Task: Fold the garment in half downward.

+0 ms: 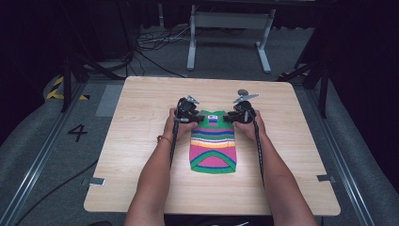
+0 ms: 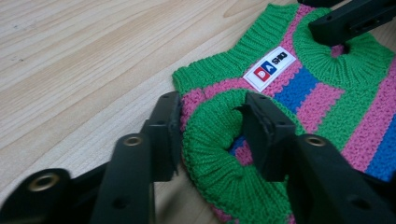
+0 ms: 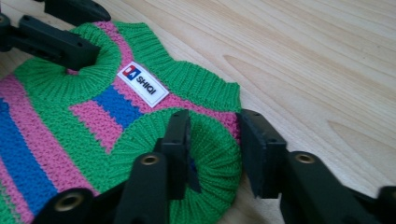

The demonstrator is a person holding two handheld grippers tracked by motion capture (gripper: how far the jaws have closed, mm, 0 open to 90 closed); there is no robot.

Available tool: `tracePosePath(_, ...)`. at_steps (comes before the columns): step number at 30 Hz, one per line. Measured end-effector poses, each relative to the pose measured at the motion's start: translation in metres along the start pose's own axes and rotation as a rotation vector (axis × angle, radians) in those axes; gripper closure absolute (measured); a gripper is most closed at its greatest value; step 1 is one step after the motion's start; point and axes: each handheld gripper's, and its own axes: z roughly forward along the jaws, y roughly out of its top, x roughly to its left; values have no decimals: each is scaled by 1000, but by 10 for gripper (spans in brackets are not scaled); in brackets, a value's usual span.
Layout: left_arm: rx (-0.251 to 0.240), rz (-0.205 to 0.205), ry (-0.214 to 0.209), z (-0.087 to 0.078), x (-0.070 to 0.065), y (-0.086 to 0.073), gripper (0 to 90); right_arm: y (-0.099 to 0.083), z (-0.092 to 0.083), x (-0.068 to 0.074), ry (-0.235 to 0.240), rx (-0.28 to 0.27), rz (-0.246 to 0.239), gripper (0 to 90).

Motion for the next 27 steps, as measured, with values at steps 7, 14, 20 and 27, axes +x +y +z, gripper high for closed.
tracePosePath(7,0,6,24,-1,0,1,737,0,-2,5,-5,-20,1,834)
tracePosePath(14,-38,41,72,-6,-5,12,817,7,-12,5,-17,-88,-2,843)
tracePosePath(20,-72,78,63,-15,-12,21,819,13,-24,6,-20,-116,-30,843)
tracePosePath(27,-88,162,44,-35,-21,25,821,20,-44,11,24,-143,-94,846)
